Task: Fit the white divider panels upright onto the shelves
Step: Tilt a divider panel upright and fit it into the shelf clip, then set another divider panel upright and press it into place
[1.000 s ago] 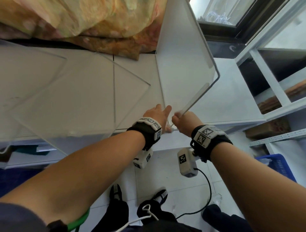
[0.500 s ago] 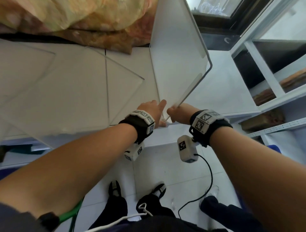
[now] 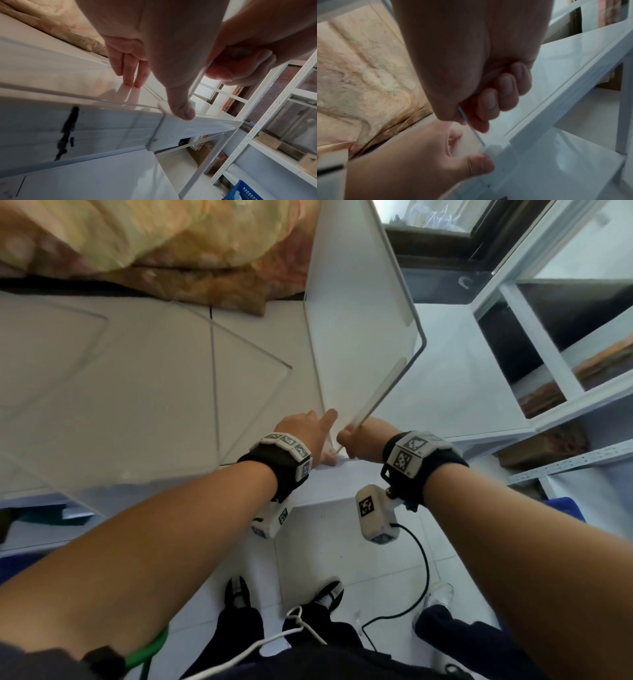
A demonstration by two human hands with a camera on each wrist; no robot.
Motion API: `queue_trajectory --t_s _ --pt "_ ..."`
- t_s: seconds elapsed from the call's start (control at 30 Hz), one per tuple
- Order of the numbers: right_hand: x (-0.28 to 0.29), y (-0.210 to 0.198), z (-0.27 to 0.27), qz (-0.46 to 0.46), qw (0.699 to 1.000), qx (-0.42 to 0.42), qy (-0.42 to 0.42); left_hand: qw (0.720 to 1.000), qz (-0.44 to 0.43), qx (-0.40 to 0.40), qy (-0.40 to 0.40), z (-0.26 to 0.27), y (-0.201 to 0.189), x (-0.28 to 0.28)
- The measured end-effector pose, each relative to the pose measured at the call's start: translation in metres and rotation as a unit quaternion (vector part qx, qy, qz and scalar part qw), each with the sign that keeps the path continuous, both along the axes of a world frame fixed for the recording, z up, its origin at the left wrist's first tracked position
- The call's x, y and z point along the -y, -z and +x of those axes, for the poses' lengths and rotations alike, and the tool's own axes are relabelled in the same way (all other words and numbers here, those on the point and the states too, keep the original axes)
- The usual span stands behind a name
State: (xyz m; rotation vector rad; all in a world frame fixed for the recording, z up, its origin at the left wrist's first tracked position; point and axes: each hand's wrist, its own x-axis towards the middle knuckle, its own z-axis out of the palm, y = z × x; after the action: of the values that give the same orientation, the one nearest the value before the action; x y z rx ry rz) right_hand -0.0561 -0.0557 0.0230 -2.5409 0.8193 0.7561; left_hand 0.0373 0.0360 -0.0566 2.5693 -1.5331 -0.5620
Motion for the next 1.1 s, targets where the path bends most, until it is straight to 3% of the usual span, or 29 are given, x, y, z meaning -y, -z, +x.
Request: queue_trajectory --t_s 0.13,0.3,0.5,0.87,1.1 --pt "-0.006 0.002 -0.008 0.042 0.996 0.048 0.055 1.000 -0.013 -0.026 0.000 0.002 -0.001 -0.006" --pt "0.006 -0.011 -0.028 0.128 0.988 0.028 0.082 1.000 -0.020 0.001 0.013 0.018 0.003 -0.034" --pt "-0.015 0.018 -0.019 0.250 0.961 -0.115 0.032 0.997 0.008 -0.028 -0.074 0.024 -0.015 -0.059" --pt "-0.045 0.032 0.003 0.319 0.947 0.022 -0.022 0.963 0.075 -0.021 -0.258 0.007 -0.023 -0.128" --pt "-0.052 0.017 0.020 0.345 0.936 0.063 0.013 0.952 0.146 0.032 -0.268 0.007 -0.028 -0.151"
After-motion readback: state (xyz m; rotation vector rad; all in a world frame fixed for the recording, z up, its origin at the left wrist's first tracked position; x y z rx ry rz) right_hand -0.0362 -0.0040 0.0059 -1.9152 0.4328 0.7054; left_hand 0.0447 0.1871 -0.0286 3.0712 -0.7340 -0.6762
